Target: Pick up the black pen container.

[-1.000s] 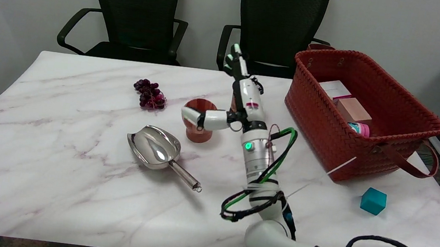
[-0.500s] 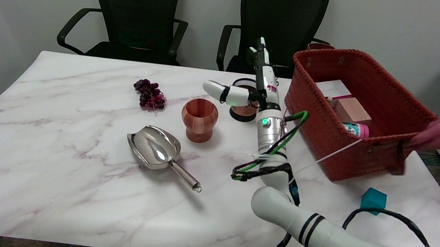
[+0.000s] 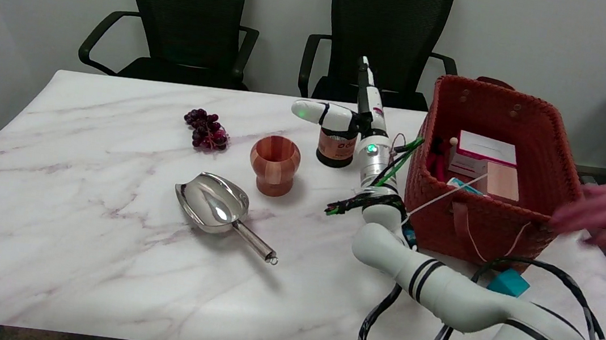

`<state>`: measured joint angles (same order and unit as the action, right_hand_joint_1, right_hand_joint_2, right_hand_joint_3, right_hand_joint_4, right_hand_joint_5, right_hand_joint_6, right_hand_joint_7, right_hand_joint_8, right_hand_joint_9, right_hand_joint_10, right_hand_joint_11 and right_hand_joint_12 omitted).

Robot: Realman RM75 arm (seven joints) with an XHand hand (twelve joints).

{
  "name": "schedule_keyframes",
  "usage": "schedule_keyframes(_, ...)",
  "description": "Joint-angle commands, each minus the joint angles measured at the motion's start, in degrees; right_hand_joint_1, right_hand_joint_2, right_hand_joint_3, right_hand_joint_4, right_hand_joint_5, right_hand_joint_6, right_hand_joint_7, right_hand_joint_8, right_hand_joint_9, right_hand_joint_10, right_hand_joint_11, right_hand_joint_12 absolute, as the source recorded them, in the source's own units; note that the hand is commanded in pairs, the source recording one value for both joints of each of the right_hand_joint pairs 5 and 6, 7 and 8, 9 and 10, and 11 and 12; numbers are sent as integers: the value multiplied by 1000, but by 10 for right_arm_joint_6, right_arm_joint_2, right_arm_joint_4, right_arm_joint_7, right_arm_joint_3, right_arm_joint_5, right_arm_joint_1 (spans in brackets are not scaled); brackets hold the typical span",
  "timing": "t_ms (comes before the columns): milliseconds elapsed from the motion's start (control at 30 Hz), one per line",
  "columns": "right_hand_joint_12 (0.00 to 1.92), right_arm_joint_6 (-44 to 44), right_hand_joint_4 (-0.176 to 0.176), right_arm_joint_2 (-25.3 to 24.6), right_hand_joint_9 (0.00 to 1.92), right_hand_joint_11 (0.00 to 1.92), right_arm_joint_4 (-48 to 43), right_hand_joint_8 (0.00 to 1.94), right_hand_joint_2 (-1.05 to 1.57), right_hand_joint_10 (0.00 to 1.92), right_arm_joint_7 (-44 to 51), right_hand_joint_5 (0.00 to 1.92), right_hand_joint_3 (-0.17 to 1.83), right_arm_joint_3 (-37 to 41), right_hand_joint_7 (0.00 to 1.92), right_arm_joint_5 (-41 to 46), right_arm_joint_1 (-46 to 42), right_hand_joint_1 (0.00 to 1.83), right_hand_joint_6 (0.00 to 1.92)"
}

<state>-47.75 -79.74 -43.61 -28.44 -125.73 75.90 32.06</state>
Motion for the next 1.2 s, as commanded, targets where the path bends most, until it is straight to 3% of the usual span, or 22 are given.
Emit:
schedule_keyframes(33,0,82,0,-3,0,0,103,0,34,0,-74,0,-175,18,0,22,69,901,0)
schedule_keyframes(867,0,76,0,2,0,0,102,0,47,0,-74,0,-175,20,0,42,35,880,0)
schedule_keyframes(1200,0,84,0,2,0,0,103,0,28,0,-74,0,-175,20,0,42,25,1042,0)
